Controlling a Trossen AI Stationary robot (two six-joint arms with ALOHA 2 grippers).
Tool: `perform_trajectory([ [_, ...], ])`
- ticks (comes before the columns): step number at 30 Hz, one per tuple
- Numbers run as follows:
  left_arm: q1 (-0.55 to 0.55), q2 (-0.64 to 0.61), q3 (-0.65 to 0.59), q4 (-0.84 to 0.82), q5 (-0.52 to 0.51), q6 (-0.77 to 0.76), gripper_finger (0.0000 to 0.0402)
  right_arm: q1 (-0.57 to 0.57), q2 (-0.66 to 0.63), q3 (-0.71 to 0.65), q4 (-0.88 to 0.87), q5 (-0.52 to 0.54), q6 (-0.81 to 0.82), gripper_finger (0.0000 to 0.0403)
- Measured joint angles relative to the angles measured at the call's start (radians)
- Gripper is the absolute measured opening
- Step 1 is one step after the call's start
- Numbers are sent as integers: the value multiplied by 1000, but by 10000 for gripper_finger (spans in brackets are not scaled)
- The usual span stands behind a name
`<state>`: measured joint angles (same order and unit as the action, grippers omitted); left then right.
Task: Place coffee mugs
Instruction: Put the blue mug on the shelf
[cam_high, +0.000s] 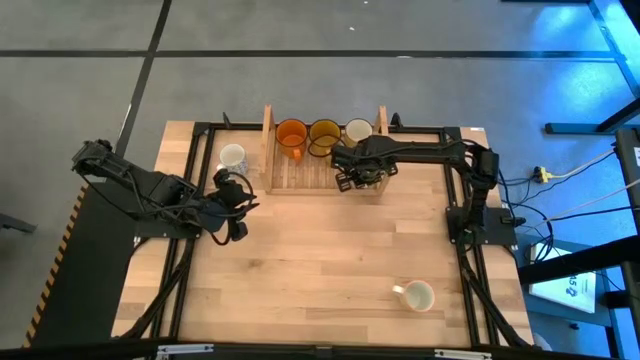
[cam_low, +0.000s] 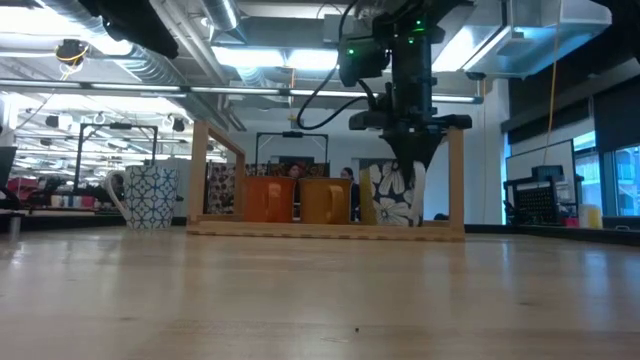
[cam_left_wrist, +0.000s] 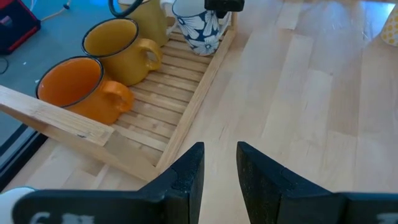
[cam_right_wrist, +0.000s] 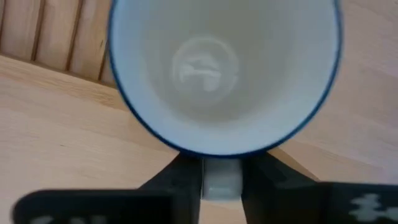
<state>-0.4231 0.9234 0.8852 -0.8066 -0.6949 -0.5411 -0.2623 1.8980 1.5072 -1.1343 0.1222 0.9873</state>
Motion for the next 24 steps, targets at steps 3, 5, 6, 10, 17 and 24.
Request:
perform_trajectory([
  [3, 0, 0, 0, 0, 0, 1, 88, 0, 0, 0, 0, 2, 1, 96],
  [5, 0, 0, 0, 0, 0, 1, 88, 0, 1, 0, 0, 2, 0, 102],
  [6, 0, 0, 0, 0, 0, 1, 88, 0, 1, 0, 1, 2, 0, 104],
  [10, 0, 0, 0, 0, 0, 2, 88, 1, 2, -1, 1, 23, 1, 106],
  [17, 0, 0, 0, 0, 0, 2, 88, 1, 4, 4, -8, 40, 1, 118],
  [24, 0, 0, 0, 0, 1, 2, 88, 44, 6, 145, -116, 120, -78, 156],
])
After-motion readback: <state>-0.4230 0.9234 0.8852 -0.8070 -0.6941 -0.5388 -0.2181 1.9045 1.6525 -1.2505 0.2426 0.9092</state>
